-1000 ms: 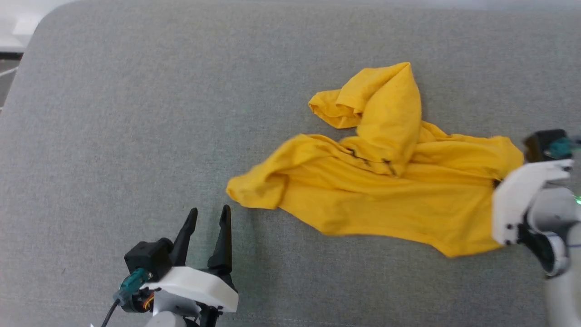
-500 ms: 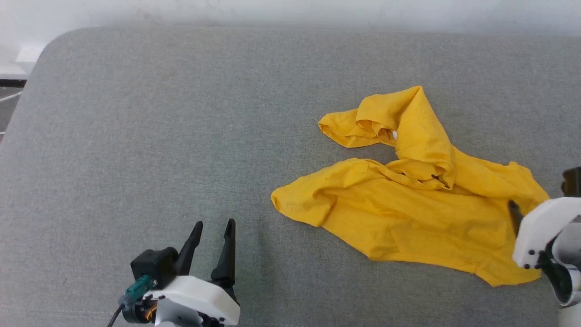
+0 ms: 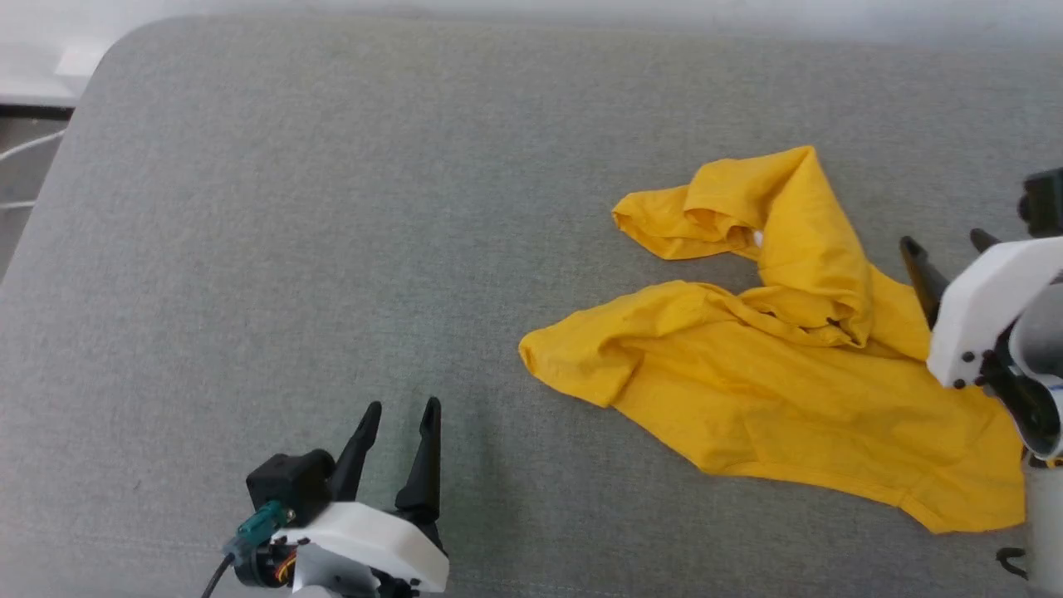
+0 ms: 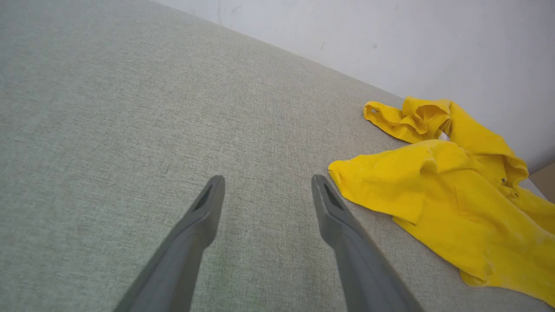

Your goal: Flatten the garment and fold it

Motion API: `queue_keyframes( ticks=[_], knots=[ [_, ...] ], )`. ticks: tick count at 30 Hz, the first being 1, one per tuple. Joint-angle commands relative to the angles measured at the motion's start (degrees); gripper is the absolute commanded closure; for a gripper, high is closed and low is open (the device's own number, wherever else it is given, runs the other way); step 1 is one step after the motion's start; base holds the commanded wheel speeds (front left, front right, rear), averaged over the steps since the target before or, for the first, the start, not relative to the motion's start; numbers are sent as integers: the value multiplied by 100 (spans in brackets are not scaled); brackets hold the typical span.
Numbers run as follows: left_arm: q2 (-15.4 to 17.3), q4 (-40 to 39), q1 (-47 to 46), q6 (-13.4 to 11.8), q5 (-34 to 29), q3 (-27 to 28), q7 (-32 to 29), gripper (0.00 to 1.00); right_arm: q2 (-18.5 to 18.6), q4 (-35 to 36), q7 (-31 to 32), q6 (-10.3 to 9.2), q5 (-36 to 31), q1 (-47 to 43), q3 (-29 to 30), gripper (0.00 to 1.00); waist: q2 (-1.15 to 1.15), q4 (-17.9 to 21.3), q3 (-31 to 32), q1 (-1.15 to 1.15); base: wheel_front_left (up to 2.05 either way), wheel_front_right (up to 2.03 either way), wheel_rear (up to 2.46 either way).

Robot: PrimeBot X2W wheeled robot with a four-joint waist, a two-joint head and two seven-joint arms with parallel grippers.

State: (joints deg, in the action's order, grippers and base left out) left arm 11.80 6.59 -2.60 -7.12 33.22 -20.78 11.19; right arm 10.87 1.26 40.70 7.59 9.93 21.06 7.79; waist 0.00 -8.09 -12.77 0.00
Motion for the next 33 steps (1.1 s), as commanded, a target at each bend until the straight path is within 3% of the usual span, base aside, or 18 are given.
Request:
queue_keyframes(
  ticks=[1,9,10,11,13,18,28,33],
  knots=[
    [-28,5,-89,19,28,-16,38,0,23,-94,35,-10,-25,85,-52,0,0,-172,-171,0,0,0,0],
    [-100,160,-338,109,37,-73,85,0,18,-1100,239,-10,-114,494,-379,0,0,-596,-485,0,0,0,0],
    [-104,175,-356,117,39,-76,93,0,10,-1199,242,-10,-127,528,-408,16,0,-627,-509,0,0,0,0],
    [-109,190,-370,122,39,-80,99,0,11,-1279,233,-10,-159,560,-433,59,0,-652,-532,0,0,0,0],
    [-120,214,-393,126,45,-78,116,0,1,-1398,171,-10,-208,625,-435,100,0,-683,-563,0,0,0,0],
    [-127,262,-389,115,57,-56,158,0,44,-1429,43,-10,-216,781,-522,100,0,-650,-560,0,0,0,0],
    [-196,334,-436,132,85,-116,189,0,112,-742,143,-10,84,1594,-954,100,0,-577,-530,0,0,0,0],
    [-278,435,-540,222,109,-198,204,0,-88,-1148,-56,-10,-169,2071,-1135,100,0,-738,-693,0,0,0,0]
  ],
)
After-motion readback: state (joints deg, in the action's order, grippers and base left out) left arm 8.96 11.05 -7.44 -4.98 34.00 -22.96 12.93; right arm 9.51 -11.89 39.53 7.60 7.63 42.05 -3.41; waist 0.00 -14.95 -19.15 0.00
